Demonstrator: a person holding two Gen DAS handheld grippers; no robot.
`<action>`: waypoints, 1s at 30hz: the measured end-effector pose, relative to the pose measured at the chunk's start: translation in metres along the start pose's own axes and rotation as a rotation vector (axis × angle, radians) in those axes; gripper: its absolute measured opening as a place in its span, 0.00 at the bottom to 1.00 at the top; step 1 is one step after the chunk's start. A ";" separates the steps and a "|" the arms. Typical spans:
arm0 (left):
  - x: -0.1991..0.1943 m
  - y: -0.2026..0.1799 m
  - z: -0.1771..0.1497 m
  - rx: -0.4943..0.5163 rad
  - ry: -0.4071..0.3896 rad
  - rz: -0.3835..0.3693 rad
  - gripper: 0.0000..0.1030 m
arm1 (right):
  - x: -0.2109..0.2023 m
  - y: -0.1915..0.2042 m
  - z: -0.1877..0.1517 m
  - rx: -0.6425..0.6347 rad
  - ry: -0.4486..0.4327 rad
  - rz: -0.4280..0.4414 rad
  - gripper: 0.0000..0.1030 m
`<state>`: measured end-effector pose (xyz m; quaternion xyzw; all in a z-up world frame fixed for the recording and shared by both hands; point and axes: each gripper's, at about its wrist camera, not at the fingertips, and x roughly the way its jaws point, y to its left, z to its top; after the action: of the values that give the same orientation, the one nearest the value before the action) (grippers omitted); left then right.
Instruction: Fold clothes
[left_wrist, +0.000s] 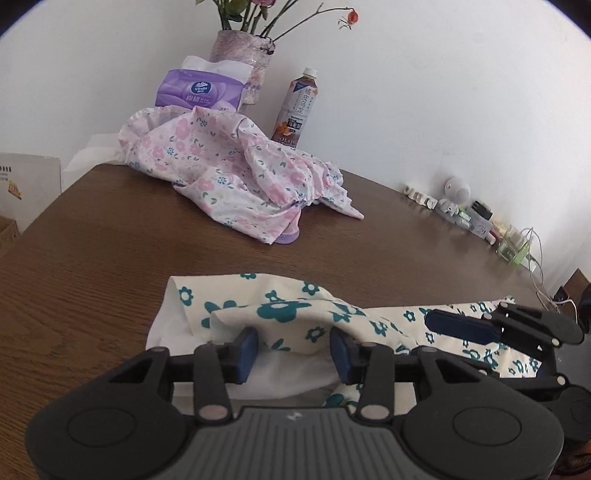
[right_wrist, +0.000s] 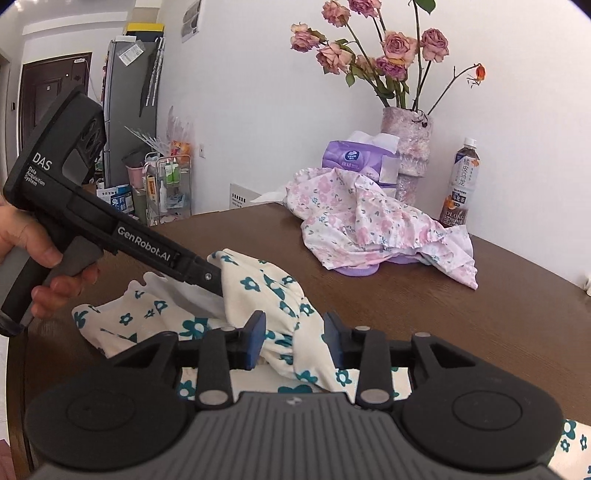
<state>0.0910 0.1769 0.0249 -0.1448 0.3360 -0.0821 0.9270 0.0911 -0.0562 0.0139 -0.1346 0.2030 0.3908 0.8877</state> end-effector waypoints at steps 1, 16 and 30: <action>0.000 0.000 0.000 -0.003 -0.007 0.003 0.30 | 0.000 -0.001 -0.001 0.001 0.001 0.000 0.36; -0.032 -0.020 -0.004 0.230 -0.022 -0.015 0.00 | 0.010 -0.031 -0.013 0.152 0.046 -0.106 0.42; -0.055 0.002 -0.018 0.233 0.004 0.080 0.00 | 0.019 -0.025 -0.017 0.115 0.106 -0.109 0.44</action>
<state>0.0371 0.1891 0.0438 -0.0222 0.3314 -0.0841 0.9395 0.1171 -0.0668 -0.0079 -0.1147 0.2642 0.3219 0.9019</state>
